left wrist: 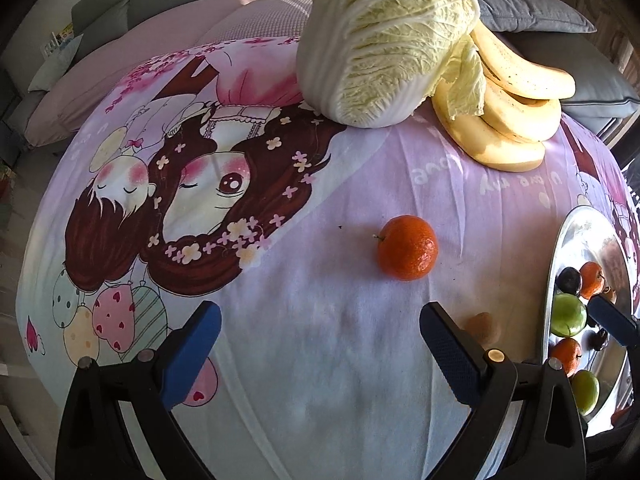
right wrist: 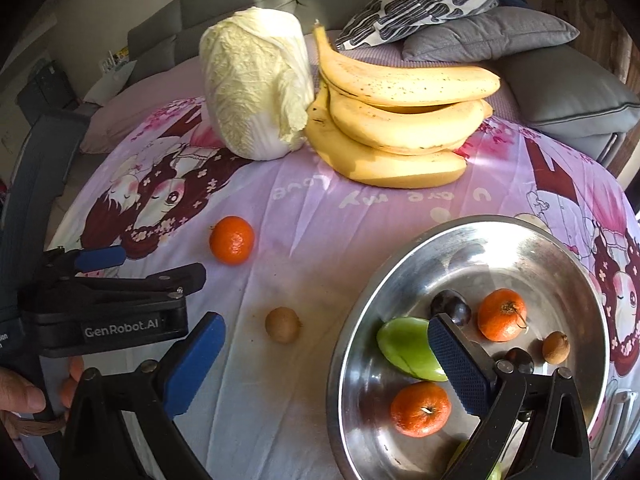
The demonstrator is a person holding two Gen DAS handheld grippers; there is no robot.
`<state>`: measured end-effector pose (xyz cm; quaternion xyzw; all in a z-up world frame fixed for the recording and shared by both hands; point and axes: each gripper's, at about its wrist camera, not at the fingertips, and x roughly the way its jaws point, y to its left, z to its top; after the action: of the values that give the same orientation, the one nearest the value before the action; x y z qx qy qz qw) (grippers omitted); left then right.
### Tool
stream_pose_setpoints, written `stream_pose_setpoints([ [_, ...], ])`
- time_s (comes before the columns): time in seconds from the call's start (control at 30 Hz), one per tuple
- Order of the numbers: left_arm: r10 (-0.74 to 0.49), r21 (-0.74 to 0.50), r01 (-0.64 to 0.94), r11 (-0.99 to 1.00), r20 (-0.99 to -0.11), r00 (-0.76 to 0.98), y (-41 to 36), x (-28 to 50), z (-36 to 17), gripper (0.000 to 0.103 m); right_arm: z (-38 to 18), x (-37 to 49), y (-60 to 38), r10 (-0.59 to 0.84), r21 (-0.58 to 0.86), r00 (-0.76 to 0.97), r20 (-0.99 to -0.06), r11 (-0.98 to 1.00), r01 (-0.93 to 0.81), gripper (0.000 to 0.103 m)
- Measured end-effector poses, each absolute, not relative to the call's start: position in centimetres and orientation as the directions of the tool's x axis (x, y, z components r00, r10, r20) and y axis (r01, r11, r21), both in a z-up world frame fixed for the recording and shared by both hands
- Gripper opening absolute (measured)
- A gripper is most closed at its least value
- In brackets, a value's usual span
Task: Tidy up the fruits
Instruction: 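Move both open tools from the bowl toward the last tangerine and small brown fruit, then grasp the small brown fruit with the right tool while the left tool grasps the tangerine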
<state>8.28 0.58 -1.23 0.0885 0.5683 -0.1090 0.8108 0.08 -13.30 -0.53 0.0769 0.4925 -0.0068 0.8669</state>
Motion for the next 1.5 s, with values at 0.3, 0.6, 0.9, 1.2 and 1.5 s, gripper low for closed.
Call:
stream_pose_setpoints([
  [0.3, -0.088, -0.008, 0.241, 0.97, -0.942, 0.323, 1.6, 8.7, -1.2, 0.099, -0.3, 0.2, -11.3, 0.082, 0.111, 0.537, -0.839, 0.994, 0.022, 0.076],
  [0.6, -0.093, -0.023, 0.224, 0.974, -0.947, 0.306, 1.7, 9.1, -1.8, 0.099, -1.8, 0.6, -10.2, 0.106, 0.105, 0.492, -0.864, 0.994, -0.029, 0.054],
  [0.9, -0.113, -0.054, 0.205, 0.977, -0.95, 0.291, 1.7, 9.3, -2.2, 0.099, -2.6, 0.8, -9.2, 0.101, 0.082, 0.47, -0.877, 0.995, -0.061, 0.043],
  [1.2, -0.137, -0.086, 0.183, 0.979, -0.948, 0.287, 1.9, 9.5, -2.1, 0.099, -3.5, 1.2, -9.0, 0.084, 0.064, 0.451, -0.888, 0.996, -0.06, 0.039],
  [1.5, -0.142, -0.091, 0.186, 0.978, -0.949, 0.282, 1.3, 9.6, -2.3, 0.099, -3.8, 1.7, -9.4, 0.045, 0.03, 0.445, -0.894, 0.999, -0.042, 0.039],
])
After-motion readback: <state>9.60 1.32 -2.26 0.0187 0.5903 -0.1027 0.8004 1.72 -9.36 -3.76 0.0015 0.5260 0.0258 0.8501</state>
